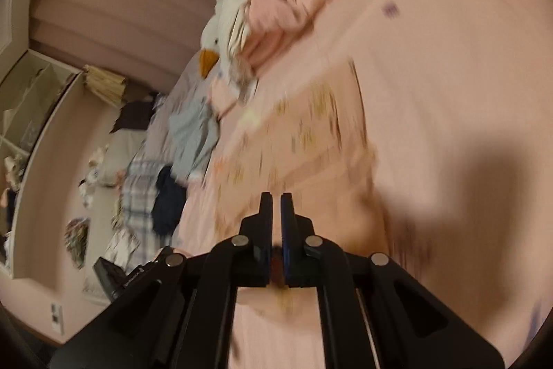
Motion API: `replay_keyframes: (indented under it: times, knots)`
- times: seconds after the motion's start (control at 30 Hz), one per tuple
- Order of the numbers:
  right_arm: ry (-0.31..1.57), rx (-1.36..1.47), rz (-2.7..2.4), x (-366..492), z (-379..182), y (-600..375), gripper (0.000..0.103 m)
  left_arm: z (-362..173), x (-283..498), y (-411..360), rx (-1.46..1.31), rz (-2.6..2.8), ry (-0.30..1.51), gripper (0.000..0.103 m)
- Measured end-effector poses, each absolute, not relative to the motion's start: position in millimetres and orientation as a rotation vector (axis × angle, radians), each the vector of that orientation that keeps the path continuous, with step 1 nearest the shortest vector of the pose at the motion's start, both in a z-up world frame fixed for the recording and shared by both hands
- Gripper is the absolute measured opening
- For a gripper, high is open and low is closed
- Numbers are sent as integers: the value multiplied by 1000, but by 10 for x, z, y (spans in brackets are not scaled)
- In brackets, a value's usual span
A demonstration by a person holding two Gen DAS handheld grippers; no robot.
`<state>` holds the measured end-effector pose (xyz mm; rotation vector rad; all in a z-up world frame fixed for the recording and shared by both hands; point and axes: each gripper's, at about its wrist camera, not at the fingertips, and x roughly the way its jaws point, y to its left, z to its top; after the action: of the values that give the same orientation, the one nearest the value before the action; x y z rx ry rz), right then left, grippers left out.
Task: Fold small clothes
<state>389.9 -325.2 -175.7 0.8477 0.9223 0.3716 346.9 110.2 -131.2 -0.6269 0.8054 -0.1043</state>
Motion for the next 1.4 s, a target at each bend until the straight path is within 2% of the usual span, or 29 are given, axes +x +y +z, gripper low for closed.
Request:
replay_keyframes:
  times: [0.2, 0.27, 0.3, 0.33, 0.37, 0.4, 0.43, 0.47, 0.5, 0.63, 0.73, 0.8, 0.87, 1.2, 1.27, 1.4]
  knots:
    - [1014, 731, 246, 5105, -2032, -3174, 7, -1721, 4595, 1059, -613, 53, 856, 2]
    - [1073, 715, 233, 5232, -2168, -3161, 9, -1932, 4806, 1017, -551, 128, 989, 5]
    - [1100, 696, 249, 5203, -2211, -3152, 15, -2013, 4842, 993, -523, 107, 1057, 7]
    - [1109, 683, 279, 5148, -2213, -3148, 21, -2046, 4802, 981, -515, 50, 1074, 10]
    - [1123, 664, 323, 5052, -2201, -3144, 36, -2034, 4719, 984, -512, 3, 1056, 16]
    - [1136, 638, 351, 4949, -2164, -3155, 46, -1979, 4593, 1004, -512, -15, 1023, 29]
    - [1134, 615, 370, 4859, -2122, -3151, 48, -1899, 4463, 1036, -518, -18, 992, 43]
    - [1126, 579, 403, 4726, -2046, -3147, 50, -1783, 4289, 1091, -549, -15, 954, 50]
    - [1119, 550, 426, 4619, -1999, -3137, 50, -1720, 4201, 1122, -567, -19, 941, 60]
    - [1141, 452, 426, 4382, -2094, -3035, 50, -1412, 3858, 1142, -525, -86, 955, 62]
    - [1198, 443, 426, 4324, -2327, -2913, 42, -1378, 3553, 1201, -501, -84, 989, 62]
    - [1195, 422, 387, 4362, -2424, -2848, 12, -1439, 3433, 1244, -497, -93, 1025, 62]
    - [1126, 400, 364, 4365, -2387, -2804, 7, -1510, 3368, 1315, -481, -53, 1061, 62]
    - [864, 451, 305, 5139, -1441, -3017, 5, -1564, 3824, 1576, -495, 29, 983, 62]
    - [874, 424, 254, 5347, -1477, -3028, 6, -1610, 4056, 1487, -472, 13, 954, 62]
    - [1049, 346, 126, 5676, -2113, -3027, 16, -1856, 4430, 1388, -475, 45, 1013, 62]
